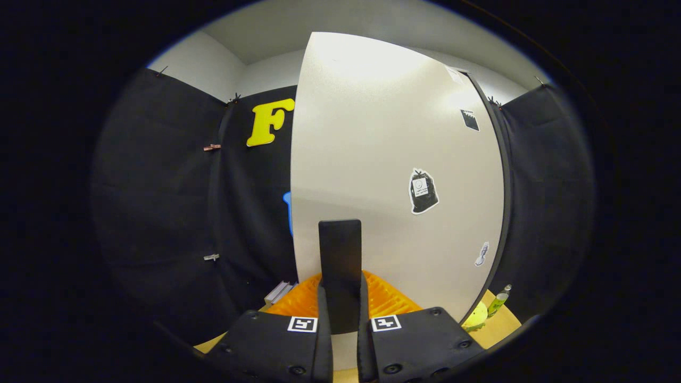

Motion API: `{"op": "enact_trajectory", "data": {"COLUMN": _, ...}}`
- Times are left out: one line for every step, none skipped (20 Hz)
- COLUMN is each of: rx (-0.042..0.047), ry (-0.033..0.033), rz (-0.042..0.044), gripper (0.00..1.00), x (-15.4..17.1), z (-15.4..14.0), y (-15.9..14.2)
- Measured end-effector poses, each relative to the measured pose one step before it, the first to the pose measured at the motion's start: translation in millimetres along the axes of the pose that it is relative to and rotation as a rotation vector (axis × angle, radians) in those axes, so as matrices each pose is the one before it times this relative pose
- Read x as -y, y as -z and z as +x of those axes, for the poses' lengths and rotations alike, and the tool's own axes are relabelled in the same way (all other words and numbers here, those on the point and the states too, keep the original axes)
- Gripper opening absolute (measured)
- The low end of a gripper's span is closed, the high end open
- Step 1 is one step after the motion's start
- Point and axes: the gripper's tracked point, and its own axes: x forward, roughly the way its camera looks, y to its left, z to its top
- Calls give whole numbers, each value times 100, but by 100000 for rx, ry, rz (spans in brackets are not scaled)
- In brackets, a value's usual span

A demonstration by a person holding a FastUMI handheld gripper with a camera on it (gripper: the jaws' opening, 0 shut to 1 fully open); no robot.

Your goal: Open the shoe cabinet door, grab the shoes and put them into the shoe cabinet, then close the shoe cabinet door.

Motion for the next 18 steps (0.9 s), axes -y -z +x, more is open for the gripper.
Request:
{"op": "enact_trajectory", "data": {"rx": -437, "ry": -1101, "rz": 38, "gripper": 22, "x": 354, "z": -485, "y": -52}}
{"op": "enact_trajectory", "data": {"rx": -348, "ry": -871, "rz": -24, "gripper": 22, "x": 281, "z": -648, "y": -147}}
{"op": "enact_trajectory", "data": {"rx": -13, "ry": -740, "rz": 120, "gripper": 22, "x": 298, "z": -854, "y": -48}}
{"op": "enact_trajectory", "data": {"rx": -301, "ry": -444, "rz": -208, "gripper": 22, "x": 387, "z": -794, "y": -6}}
{"op": "enact_trajectory", "data": {"rx": 230, "ry": -365, "rz": -274, "gripper": 22, "x": 403, "z": -748, "y": -156}}
{"op": "enact_trajectory", "data": {"rx": -119, "ry": -322, "rz": 272, "gripper": 22, "x": 329, "z": -822, "y": -29}}
{"op": "enact_trajectory", "data": {"rx": -357, "ry": -286, "rz": 703, "gripper": 21, "x": 149, "z": -371, "y": 13}}
{"op": "enact_trajectory", "data": {"rx": 34, "ry": -290, "rz": 226, "gripper": 21, "x": 404, "z": -500, "y": -25}}
{"op": "enact_trajectory", "data": {"rx": 122, "ry": -489, "rz": -504, "gripper": 22, "x": 441, "z": -581, "y": -30}}
{"op": "enact_trajectory", "data": {"rx": 596, "ry": -259, "rz": -278, "gripper": 21, "x": 378, "z": -593, "y": -182}}
{"op": "enact_trajectory", "data": {"rx": 295, "ry": 256, "rz": 189, "gripper": 22, "x": 535, "z": -639, "y": -21}}
{"op": "enact_trajectory", "data": {"rx": 151, "ry": 698, "rz": 421, "gripper": 21, "x": 535, "z": -544, "y": 38}}
{"op": "enact_trajectory", "data": {"rx": 40, "ry": 1068, "rz": 263, "gripper": 21, "x": 598, "z": -575, "y": 15}}
{"op": "enact_trajectory", "data": {"rx": 8, "ry": 1466, "rz": -574, "gripper": 21, "x": 599, "z": -421, "y": -95}}
{"op": "enact_trajectory", "data": {"rx": 372, "ry": 1756, "rz": -725, "gripper": 21, "x": 658, "z": -405, "y": -97}}
{"op": "enact_trajectory", "data": {"rx": 129, "ry": 1805, "rz": -260, "gripper": 21, "x": 685, "z": -571, "y": -131}}
{"op": "enact_trajectory", "data": {"rx": 27, "ry": 1712, "rz": 495, "gripper": 21, "x": 761, "z": -481, "y": 89}}
{"op": "enact_trajectory", "data": {"rx": -75, "ry": 1444, "rz": 672, "gripper": 21, "x": 744, "z": -466, "y": -50}}
